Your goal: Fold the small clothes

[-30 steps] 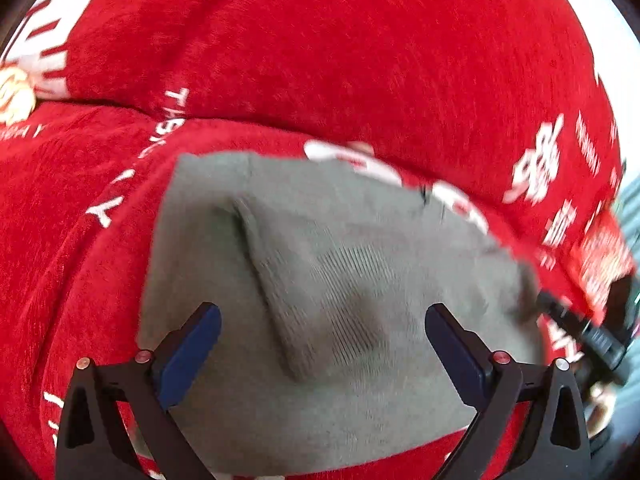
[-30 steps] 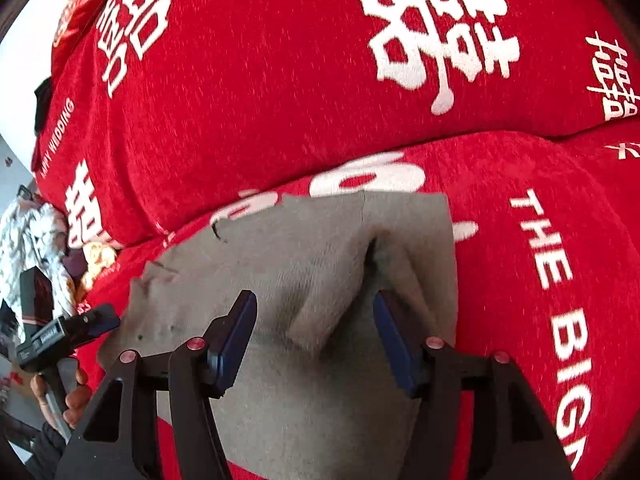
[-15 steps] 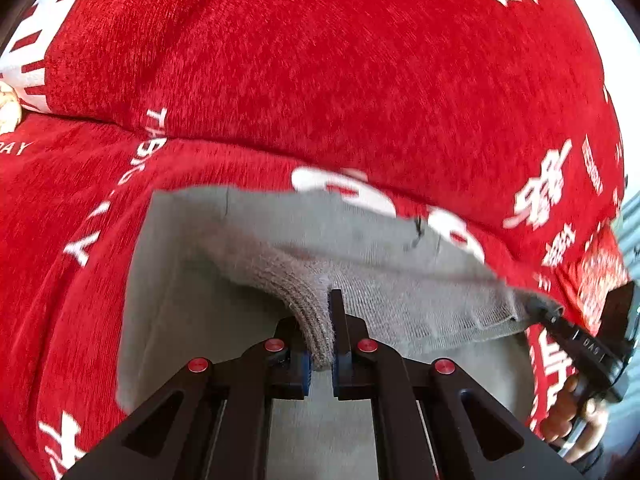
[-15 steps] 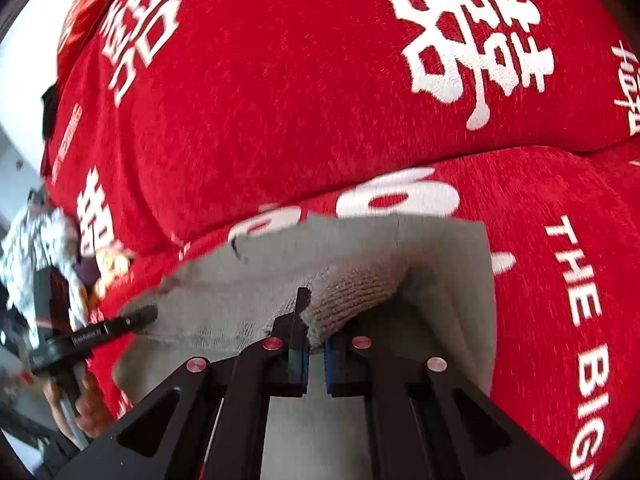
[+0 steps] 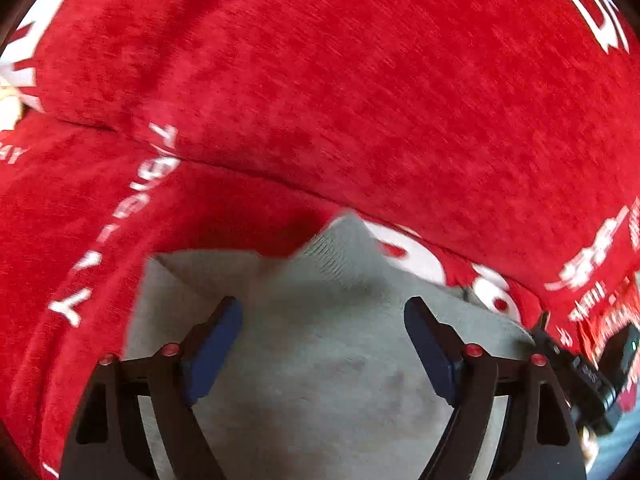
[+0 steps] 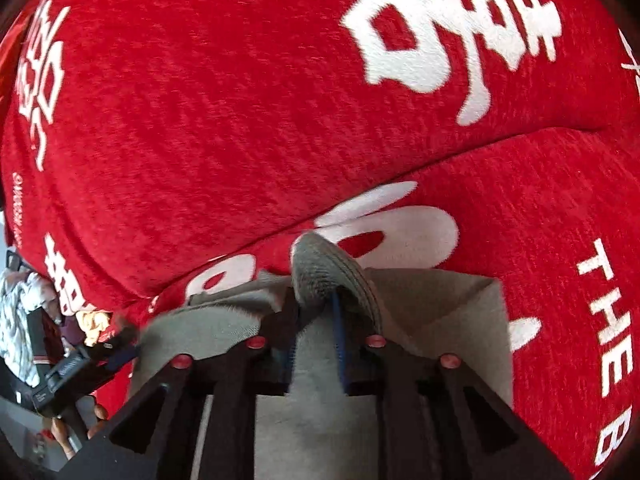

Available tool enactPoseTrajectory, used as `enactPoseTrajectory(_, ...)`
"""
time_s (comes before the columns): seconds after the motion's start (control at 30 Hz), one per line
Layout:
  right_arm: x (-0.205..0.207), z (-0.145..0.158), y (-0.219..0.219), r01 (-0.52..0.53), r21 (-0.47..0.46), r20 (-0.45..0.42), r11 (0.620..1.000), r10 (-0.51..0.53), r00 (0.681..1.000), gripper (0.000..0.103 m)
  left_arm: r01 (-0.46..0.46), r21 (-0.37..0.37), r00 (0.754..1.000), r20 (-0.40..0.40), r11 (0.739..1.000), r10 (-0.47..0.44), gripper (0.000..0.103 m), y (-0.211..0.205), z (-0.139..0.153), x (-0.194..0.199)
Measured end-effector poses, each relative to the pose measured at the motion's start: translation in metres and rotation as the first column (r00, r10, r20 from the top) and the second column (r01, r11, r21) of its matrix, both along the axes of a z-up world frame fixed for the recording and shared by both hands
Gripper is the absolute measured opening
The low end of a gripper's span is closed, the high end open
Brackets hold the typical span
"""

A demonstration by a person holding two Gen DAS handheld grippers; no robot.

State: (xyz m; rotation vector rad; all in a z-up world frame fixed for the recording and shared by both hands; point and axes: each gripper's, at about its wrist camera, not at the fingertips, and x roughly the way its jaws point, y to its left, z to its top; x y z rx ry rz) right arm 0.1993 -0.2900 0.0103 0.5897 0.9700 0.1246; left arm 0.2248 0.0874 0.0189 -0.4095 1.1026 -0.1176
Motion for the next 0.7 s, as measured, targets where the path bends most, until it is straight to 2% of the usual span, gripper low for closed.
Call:
enactPoseTrajectory(0.03, -0.001, -0.001, -0.003, 0.005, -0.005, -0.001, 1.000, -0.005, 1.000, 0.039, -0.002, -0.004, 1.000, -0.001, 1.000, 0.002, 0.084, 0.005, 0.000, 0.001)
enactPoseTrajectory(0.13, -0.011, 0.003, -0.022, 0.062, -0.024, 0.022, 0.998, -0.061, 0.998, 0.053, -0.022, 0.004, 1.000, 0.021, 1.000, 0.022, 0.084, 0.022, 0.005, -0.006)
enactPoseTrajectory(0.23, -0.023, 0.010, -0.040, 0.104, -0.061, 0.054, 0.993, -0.101, 0.993, 0.053, -0.005, 0.039, 0.998, 0.061, 0.999, 0.002, 0.084, 0.026, 0.014, -0.015)
enactPoseTrajectory(0.33, -0.030, 0.018, -0.030, 0.042, -0.101, 0.084, 0.994, -0.034, 0.996, 0.053, 0.063, 0.125, 0.995, 0.072, 0.990, -0.073, 0.084, 0.001, 0.017, -0.018)
enactPoseTrajectory(0.43, -0.034, 0.024, 0.008, -0.087, -0.178, 0.109, 0.980, 0.107, 0.988, 0.053, 0.170, 0.233, 0.978, 0.080, 0.957, -0.193, 0.084, -0.044, 0.019, -0.024)
enactPoseTrajectory(0.53, -0.032, 0.016, 0.048, -0.238, -0.274, 0.062, 0.932, 0.264, 0.963, 0.053, 0.240, 0.383, 0.953, 0.083, 0.892, -0.292, 0.084, -0.080, 0.012, -0.030)
enactPoseTrajectory(0.6, -0.026, 0.001, 0.060, -0.273, -0.374, -0.025, 0.886, 0.285, 0.958, 0.053, 0.269, 0.436, 0.948, 0.039, 0.859, -0.317, 0.084, -0.086, -0.003, -0.028)
enactPoseTrajectory(0.67, -0.023, -0.012, 0.054, -0.261, -0.421, -0.072, 0.869, 0.255, 0.964, 0.053, 0.260, 0.461, 0.957, -0.009, 0.849, -0.288, 0.084, -0.076, -0.018, -0.023)
enactPoseTrajectory(0.7, -0.022, -0.016, 0.043, -0.239, -0.418, -0.069, 0.876, 0.231, 0.970, 0.053, 0.253, 0.456, 0.962, -0.025, 0.853, -0.272, 0.084, -0.067, -0.027, -0.020)
